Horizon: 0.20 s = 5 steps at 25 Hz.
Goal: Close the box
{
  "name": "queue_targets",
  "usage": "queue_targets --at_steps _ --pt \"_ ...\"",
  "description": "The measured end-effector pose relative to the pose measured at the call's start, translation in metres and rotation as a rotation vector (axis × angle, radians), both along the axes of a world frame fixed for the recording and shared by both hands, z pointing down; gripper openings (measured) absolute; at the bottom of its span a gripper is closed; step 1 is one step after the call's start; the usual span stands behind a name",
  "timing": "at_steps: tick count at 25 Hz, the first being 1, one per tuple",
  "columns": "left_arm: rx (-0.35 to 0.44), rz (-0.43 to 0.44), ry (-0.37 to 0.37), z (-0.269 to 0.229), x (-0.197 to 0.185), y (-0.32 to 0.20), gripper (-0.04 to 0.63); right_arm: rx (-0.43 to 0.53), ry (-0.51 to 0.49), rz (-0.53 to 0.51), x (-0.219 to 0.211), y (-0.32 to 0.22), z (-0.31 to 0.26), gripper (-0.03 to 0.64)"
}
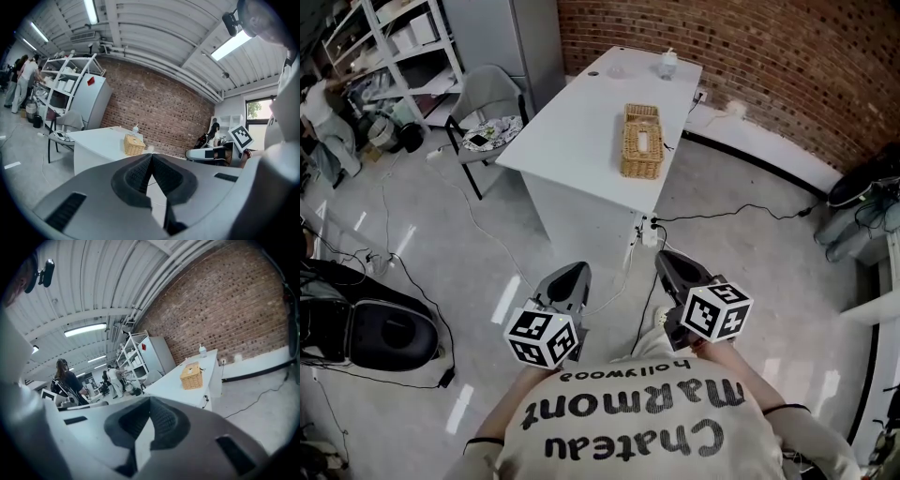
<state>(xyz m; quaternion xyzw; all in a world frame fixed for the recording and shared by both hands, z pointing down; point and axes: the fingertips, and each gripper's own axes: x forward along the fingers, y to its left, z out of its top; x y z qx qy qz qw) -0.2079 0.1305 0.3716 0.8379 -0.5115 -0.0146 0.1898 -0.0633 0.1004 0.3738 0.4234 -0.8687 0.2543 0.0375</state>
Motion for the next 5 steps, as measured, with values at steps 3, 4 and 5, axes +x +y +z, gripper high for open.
queue_targets --at_steps 3,4,5 --pt "-0.004 -0.002 0.003 0.0021 -0.001 -0.0043 0.003 -0.006 0.002 0.001 0.0002 -0.0036 0.0033 0.003" --pt "-0.004 -0.002 0.004 0.0025 -0.0012 -0.0058 0.003 -0.008 0.002 0.003 0.0002 -0.005 0.004 0.003" --pt "-0.004 -0.001 0.005 0.003 -0.0013 -0.0073 0.002 -0.009 0.003 0.004 0.0001 -0.0063 0.0047 0.003"
